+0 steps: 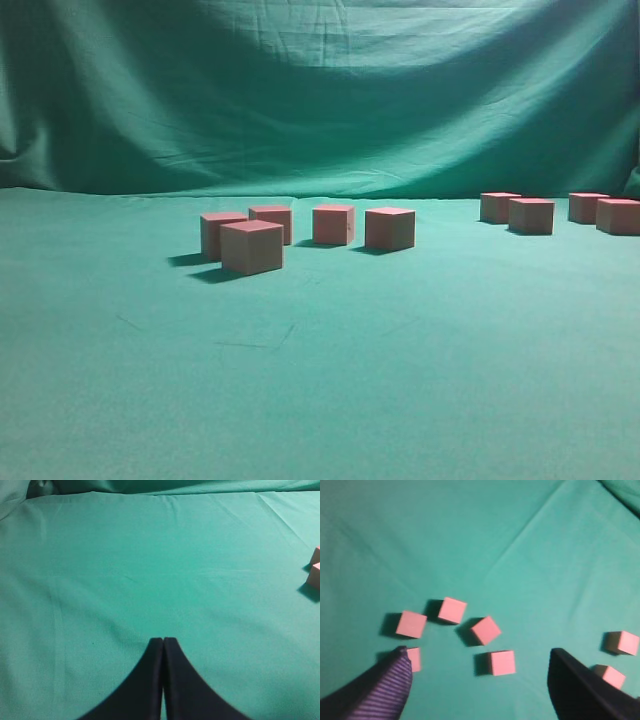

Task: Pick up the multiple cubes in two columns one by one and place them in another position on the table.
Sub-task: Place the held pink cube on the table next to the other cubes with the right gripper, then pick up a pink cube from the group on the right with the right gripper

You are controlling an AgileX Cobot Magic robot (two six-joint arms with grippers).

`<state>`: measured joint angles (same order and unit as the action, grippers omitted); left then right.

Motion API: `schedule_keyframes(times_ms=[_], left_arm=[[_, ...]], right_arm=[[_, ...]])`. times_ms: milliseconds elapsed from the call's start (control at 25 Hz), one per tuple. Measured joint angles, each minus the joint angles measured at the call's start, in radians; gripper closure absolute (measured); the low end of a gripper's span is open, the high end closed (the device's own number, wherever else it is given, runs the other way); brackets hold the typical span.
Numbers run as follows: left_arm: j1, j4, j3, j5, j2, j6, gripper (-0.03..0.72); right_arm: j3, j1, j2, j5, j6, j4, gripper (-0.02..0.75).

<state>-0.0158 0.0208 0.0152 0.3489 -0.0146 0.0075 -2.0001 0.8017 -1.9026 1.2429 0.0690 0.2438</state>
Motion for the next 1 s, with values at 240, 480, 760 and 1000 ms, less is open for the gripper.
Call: schedule_keyframes(times_ms=[240, 480, 760, 1000], left_arm=[[0.000, 0.000, 0.000, 0.000, 0.000, 0.000, 0.688], [0.000, 0.000, 0.000, 0.000, 0.000, 0.000, 0.688], [0.000, 0.000, 0.000, 0.000, 0.000, 0.000, 0.688], [0.000, 0.000, 0.000, 0.000, 0.000, 0.000, 0.688]], right_arm=[[0.113, -0.214, 0.107, 0.003, 0.039, 0.012, 0.187], [0.320, -0.462, 0.120, 0.001, 0.049, -0.032, 0.187], [0.561, -0.644, 0.121, -0.083, 0.058, -0.066, 0.187], [0.661, -0.714, 0.105, -0.243, 0.047, -0.109, 0.187]])
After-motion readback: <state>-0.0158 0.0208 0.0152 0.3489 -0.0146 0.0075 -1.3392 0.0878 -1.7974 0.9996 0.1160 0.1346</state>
